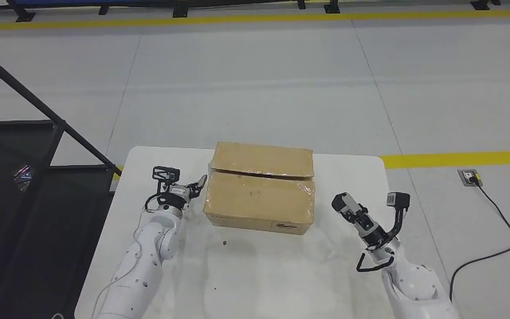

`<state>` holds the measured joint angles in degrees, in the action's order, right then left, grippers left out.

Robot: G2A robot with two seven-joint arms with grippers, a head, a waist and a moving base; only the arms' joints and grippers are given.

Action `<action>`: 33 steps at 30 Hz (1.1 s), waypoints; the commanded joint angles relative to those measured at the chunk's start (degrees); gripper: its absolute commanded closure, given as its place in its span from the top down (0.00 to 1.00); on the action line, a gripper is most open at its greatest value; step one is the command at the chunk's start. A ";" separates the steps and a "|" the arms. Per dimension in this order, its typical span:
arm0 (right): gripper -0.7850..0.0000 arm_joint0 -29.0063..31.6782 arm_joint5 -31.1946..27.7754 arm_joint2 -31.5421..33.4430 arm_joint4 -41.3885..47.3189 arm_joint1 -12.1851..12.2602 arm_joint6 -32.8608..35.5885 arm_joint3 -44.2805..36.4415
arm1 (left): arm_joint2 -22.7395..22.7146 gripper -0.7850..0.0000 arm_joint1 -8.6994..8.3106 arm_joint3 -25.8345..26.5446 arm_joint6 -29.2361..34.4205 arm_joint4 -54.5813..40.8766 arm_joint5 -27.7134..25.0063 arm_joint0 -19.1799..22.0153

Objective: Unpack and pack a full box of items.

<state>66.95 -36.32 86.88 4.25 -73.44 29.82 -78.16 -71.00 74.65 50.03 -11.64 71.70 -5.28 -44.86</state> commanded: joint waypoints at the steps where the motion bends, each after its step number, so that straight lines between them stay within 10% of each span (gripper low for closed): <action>1: 1.00 0.04 -0.10 0.07 0.23 0.10 0.15 0.20 | 0.53 1.00 0.21 -0.38 -0.12 0.16 0.08 0.22; 18: 1.00 1.53 -1.70 1.00 2.14 0.98 0.44 1.07 | 1.55 1.00 1.66 -0.39 -1.77 -3.03 0.99 2.31; 33: 1.00 1.00 -2.38 0.08 2.93 1.43 0.51 1.85 | -3.57 1.00 0.62 7.05 -3.91 -5.11 1.34 -3.83</action>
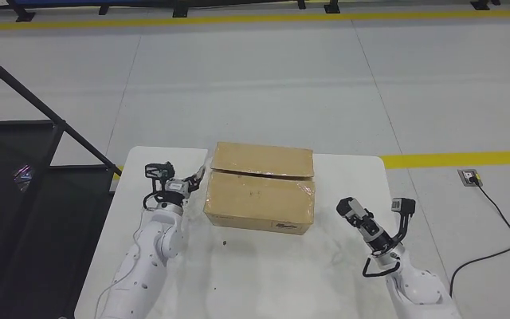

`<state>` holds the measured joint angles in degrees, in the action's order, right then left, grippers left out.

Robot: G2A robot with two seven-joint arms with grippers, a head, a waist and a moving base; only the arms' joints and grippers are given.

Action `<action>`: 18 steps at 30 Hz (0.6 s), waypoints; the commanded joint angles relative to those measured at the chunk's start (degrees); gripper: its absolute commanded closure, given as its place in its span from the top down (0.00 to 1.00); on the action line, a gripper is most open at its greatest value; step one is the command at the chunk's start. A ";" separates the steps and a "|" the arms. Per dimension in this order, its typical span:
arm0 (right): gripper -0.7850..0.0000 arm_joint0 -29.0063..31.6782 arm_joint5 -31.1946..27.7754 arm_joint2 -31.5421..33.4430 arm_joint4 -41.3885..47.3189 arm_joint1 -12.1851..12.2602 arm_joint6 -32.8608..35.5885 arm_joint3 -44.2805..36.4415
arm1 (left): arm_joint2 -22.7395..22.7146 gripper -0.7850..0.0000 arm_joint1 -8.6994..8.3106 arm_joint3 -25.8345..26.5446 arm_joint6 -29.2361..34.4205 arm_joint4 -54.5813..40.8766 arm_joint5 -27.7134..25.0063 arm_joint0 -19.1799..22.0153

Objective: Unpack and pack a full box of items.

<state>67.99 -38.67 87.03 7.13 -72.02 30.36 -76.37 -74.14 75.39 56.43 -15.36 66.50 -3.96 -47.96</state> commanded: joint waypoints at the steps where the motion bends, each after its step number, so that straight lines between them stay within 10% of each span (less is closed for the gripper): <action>1: 1.00 -0.11 -0.09 -0.16 0.13 0.04 -0.03 0.15 | -0.88 1.00 -0.26 1.32 -0.37 0.20 0.10 -1.43; 18: 1.00 -1.45 -0.67 -1.98 0.23 0.31 -0.48 1.36 | -6.47 1.00 -2.06 10.80 -1.22 6.13 1.71 -13.15</action>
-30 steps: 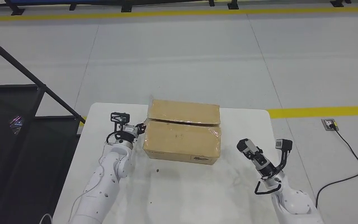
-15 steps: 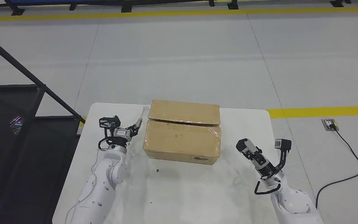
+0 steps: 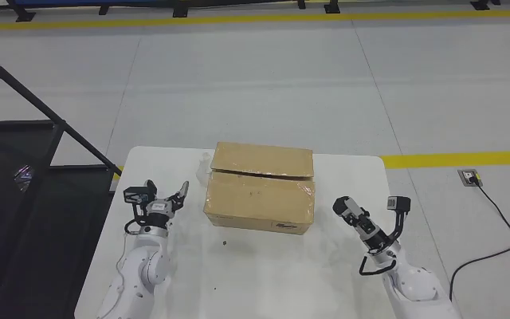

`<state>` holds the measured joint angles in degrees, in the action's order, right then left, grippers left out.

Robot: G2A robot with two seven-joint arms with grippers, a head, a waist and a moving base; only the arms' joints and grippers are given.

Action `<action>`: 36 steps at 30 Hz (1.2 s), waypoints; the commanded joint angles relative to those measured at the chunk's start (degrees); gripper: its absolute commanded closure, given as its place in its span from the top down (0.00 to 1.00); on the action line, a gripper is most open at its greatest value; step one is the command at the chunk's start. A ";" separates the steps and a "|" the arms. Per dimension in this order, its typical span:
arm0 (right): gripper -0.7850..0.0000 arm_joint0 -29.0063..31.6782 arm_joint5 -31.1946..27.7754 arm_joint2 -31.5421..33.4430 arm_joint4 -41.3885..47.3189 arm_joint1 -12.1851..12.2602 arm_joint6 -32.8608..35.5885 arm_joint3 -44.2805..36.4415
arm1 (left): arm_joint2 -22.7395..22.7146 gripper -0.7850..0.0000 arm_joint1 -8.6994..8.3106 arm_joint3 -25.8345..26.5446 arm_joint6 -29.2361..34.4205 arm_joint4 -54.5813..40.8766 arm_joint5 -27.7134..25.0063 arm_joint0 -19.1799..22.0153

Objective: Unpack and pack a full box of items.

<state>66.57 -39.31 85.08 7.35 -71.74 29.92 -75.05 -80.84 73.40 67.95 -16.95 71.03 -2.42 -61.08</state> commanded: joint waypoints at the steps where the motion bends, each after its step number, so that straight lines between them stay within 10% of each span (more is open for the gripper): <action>1: 1.00 -0.03 -0.09 -0.11 0.12 0.04 -0.03 0.05 | 0.66 1.00 -0.08 -1.61 0.93 2.75 0.00 0.18; 20: 1.00 3.13 -1.72 1.35 0.88 0.86 -0.97 0.26 | 10.47 1.00 3.50 -14.46 0.44 1.87 2.82 12.75; 36: 1.00 2.05 -1.57 0.79 2.65 1.24 -0.10 1.48 | 5.80 1.00 3.09 -10.99 -8.71 2.56 9.87 9.51</action>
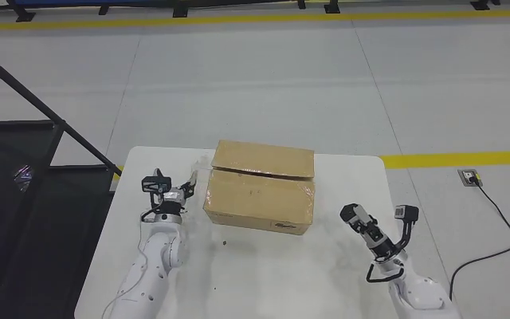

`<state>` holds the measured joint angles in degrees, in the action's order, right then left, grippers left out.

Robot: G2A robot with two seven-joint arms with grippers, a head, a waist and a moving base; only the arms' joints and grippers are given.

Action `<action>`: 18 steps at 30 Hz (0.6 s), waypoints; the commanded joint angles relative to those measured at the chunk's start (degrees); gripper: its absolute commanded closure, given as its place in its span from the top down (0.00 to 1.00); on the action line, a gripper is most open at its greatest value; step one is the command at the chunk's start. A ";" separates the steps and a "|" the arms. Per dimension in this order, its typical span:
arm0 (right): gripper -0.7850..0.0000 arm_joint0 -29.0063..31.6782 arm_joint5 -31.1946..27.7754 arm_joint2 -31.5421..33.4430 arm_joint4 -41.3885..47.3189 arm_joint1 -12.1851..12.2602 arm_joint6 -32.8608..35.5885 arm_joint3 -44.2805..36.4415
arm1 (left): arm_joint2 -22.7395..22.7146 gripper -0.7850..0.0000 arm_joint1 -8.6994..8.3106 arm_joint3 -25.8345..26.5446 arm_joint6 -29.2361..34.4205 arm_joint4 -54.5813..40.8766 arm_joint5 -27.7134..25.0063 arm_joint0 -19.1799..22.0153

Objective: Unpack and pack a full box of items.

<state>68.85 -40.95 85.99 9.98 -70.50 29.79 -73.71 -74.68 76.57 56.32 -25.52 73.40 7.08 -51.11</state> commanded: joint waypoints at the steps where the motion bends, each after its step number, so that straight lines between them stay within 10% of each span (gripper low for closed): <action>1: 1.00 -0.50 0.09 -0.25 0.00 0.01 0.08 0.33 | -0.76 1.00 -0.18 1.30 -0.31 0.50 0.82 -0.96; 18: 1.00 -3.63 -0.91 -2.34 1.13 0.04 0.80 3.71 | -7.42 1.00 -1.65 6.04 2.44 2.62 1.21 -6.30</action>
<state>65.32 -41.81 83.68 11.07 -70.47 30.57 -70.15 -81.98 74.98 62.60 -23.40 75.64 8.53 -57.31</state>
